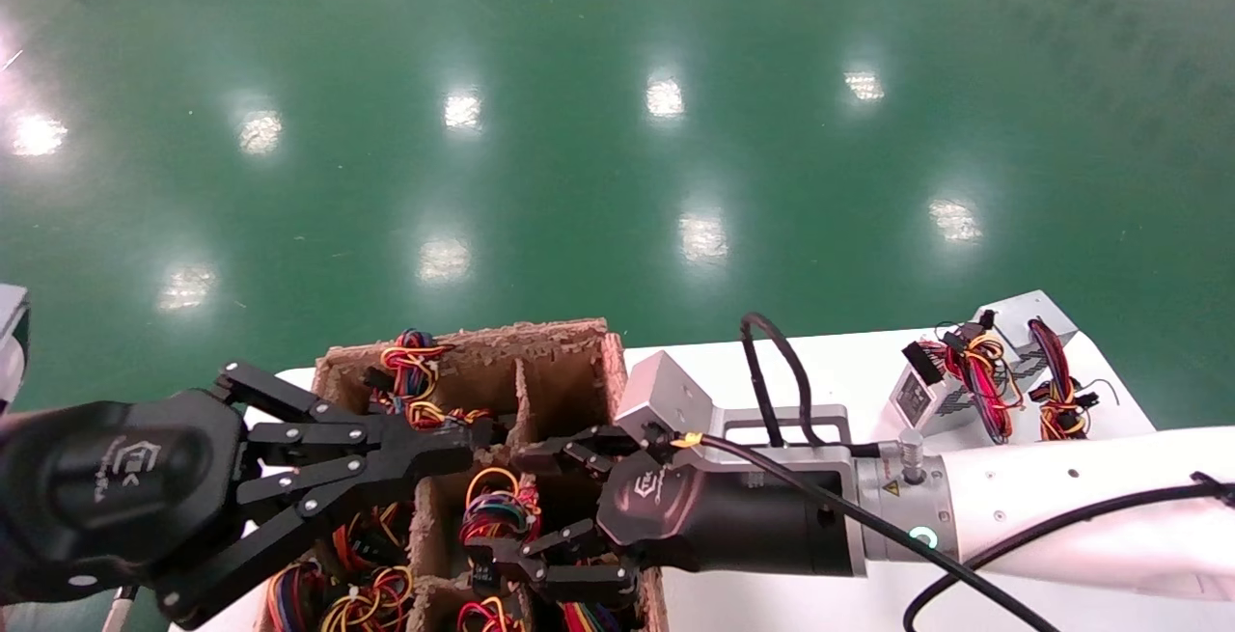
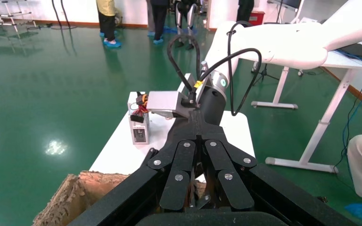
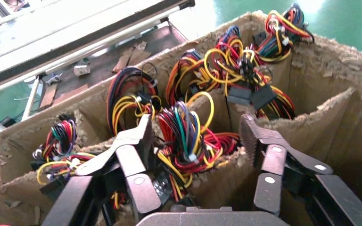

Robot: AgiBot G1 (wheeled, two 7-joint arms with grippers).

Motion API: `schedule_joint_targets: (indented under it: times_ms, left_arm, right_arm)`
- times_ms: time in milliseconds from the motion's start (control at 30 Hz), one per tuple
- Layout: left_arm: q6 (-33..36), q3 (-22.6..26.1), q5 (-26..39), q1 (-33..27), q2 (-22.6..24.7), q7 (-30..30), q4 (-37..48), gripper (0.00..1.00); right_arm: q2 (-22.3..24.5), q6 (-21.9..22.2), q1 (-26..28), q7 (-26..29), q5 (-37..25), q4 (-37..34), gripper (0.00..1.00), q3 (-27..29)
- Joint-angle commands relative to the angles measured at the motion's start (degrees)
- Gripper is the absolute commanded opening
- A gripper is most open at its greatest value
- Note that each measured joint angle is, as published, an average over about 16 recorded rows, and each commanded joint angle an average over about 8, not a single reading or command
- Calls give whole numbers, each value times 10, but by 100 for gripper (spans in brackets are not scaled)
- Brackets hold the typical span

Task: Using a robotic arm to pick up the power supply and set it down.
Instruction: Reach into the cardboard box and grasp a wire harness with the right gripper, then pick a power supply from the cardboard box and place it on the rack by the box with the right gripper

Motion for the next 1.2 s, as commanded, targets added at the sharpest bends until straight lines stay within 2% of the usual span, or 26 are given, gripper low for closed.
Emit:
schedule_joint_targets:
  times_ms: [33, 600, 1000, 1200]
  left_arm:
    - [0, 0, 0, 0, 0, 0, 0, 0]
    - [0, 0, 0, 0, 0, 0, 0, 0]
    - [0, 0, 0, 0, 0, 0, 0, 0]
    - [0, 0, 0, 0, 0, 0, 0, 0]
  right_arm:
    - [-1, 0, -1, 1, -2, -3, 0, -2]
    - [-6, -13, -3, -26, 12, -41, 0, 3]
    - [-3, -46, -13, -41, 112, -47, 0, 49]
    - [3, -43, -18, -44, 143, -32, 0, 70]
